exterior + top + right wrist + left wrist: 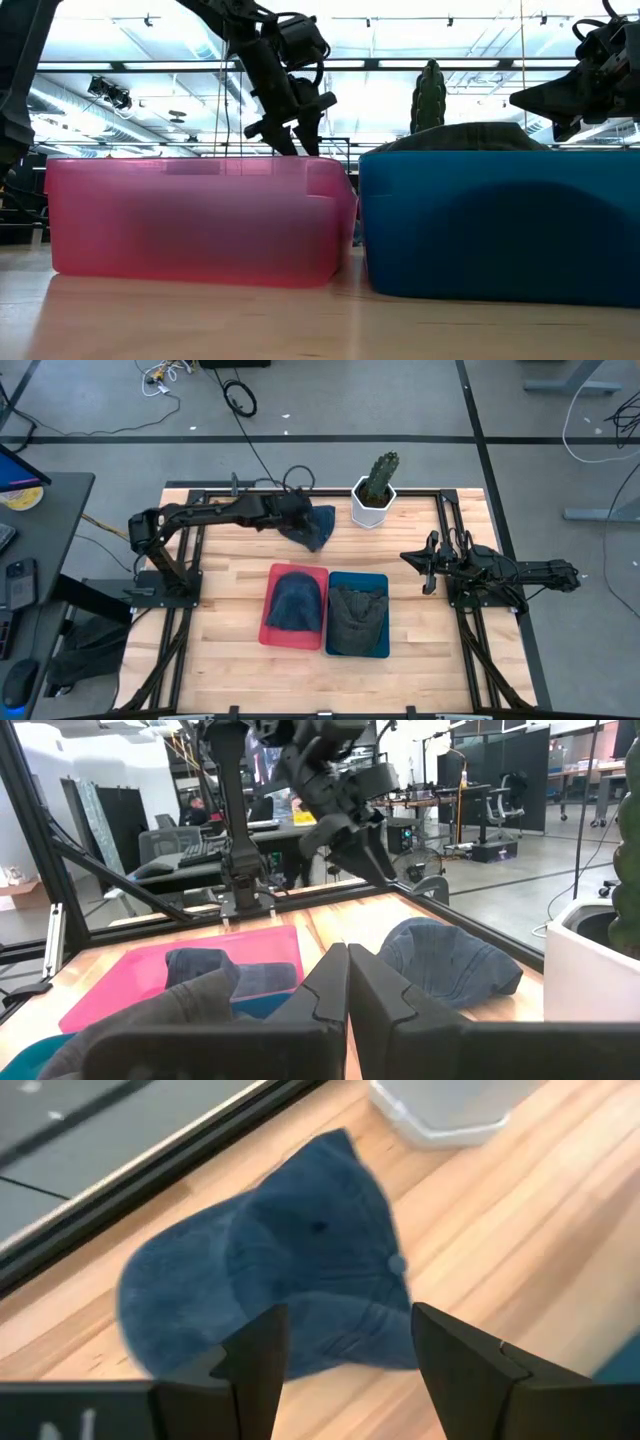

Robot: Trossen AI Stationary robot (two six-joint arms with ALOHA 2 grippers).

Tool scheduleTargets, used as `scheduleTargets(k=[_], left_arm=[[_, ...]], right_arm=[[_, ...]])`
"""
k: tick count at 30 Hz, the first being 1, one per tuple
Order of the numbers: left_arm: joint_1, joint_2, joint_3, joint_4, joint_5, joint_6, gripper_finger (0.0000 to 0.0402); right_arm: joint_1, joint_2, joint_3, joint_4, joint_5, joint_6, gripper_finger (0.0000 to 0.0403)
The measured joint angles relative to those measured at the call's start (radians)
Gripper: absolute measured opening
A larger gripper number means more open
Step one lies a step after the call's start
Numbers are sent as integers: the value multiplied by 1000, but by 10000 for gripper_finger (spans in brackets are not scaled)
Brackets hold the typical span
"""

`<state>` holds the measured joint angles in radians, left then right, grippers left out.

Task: Pick & Place hat
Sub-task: Put the blue cap into the red bin

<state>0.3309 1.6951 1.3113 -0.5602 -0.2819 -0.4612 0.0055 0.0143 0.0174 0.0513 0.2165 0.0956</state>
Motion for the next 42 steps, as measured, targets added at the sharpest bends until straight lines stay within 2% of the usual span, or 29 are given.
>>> scheduleTargets(k=[2, 8, 13, 17, 22, 26, 29, 31, 33, 37, 38, 42], left_arm=[[18, 0, 0, 17, 32, 1, 212], [58, 27, 1, 3, 33, 32, 209], [95, 99, 1, -6, 29, 31, 209], [121, 166, 1, 49, 32, 58, 209], [141, 224, 1, 78, 95, 27, 209], [144, 261, 4, 81, 91, 30, 208], [143, 280, 4, 88, 83, 79, 203], [143, 281, 4, 85, 83, 100, 186], [144, 281, 4, 82, 83, 113, 152], [145, 271, 2, 78, 80, 159, 36], [145, 264, 1, 78, 78, 162, 20], [136, 227, -2, 56, 69, 223, 8]], right_arm=[[0, 0, 0, 0, 0, 0, 13], [0, 0, 0, 0, 0, 0, 13], [0, 0, 0, 0, 0, 0, 13], [0, 0, 0, 0, 0, 0, 13], [0, 0, 0, 0, 0, 0, 13], [0, 0, 0, 0, 0, 0, 13], [0, 0, 0, 0, 0, 0, 13], [0, 0, 0, 0, 0, 0, 13], [0, 0, 0, 0, 0, 0, 13], [0, 0, 0, 0, 0, 0, 13], [0, 0, 0, 0, 0, 0, 13], [0, 0, 0, 0, 0, 0, 13]])
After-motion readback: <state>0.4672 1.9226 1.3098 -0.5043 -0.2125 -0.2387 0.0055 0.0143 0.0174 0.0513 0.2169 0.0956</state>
